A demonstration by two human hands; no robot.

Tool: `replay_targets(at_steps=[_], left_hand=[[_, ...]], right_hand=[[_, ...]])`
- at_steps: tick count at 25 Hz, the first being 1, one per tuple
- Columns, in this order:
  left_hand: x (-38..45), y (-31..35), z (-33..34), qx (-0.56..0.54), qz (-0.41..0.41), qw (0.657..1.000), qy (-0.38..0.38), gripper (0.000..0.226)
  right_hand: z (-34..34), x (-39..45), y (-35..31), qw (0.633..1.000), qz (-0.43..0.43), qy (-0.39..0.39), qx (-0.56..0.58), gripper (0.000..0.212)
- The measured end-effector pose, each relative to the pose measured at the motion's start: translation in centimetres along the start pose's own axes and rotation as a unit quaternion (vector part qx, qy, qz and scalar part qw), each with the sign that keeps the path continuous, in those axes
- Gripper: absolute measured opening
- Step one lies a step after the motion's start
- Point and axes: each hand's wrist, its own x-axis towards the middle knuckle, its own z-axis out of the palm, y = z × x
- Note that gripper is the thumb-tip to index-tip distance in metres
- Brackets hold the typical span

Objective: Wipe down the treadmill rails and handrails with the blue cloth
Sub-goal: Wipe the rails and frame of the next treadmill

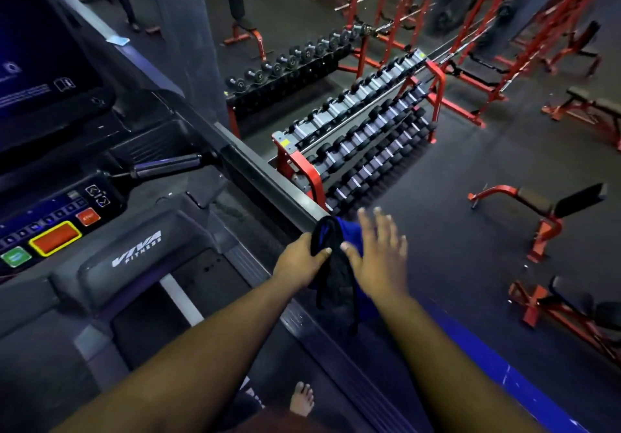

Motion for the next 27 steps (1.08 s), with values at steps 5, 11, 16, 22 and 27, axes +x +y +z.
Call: replay_targets(at_steps=[5,11,16,22,27], left_hand=[[0.7,-2.8,-1.7,0.128,0.044,0.991,0.023,0.049],[4.5,-7.1,-6.6,0.303,0.093,0.946,0.068,0.069],[8.3,-8.9,-9.4,0.352,0.122,0.928,0.017,0.074],[12.8,-11.6,-15.8,0.353,0.095,0.93,0.048,0.08],[16.4,-14.3,-20.8,0.378,0.117,0.918,0.031,0.078]], right_hand=[[6.3,-0.7,0.1,0.984,-0.113,-0.106,-0.086,0.072],[7.0,5.1,-4.1,0.975,-0.181,-0.127,-0.034,0.068],[6.5,4.1,-2.4,0.973,-0.195,-0.114,-0.046,0.068],[10.8,15.8,-15.2,0.969,-0.202,-0.135,-0.047,0.073],[9.4,13.0,-12.8,0.969,-0.202,-0.13,-0.055,0.066]])
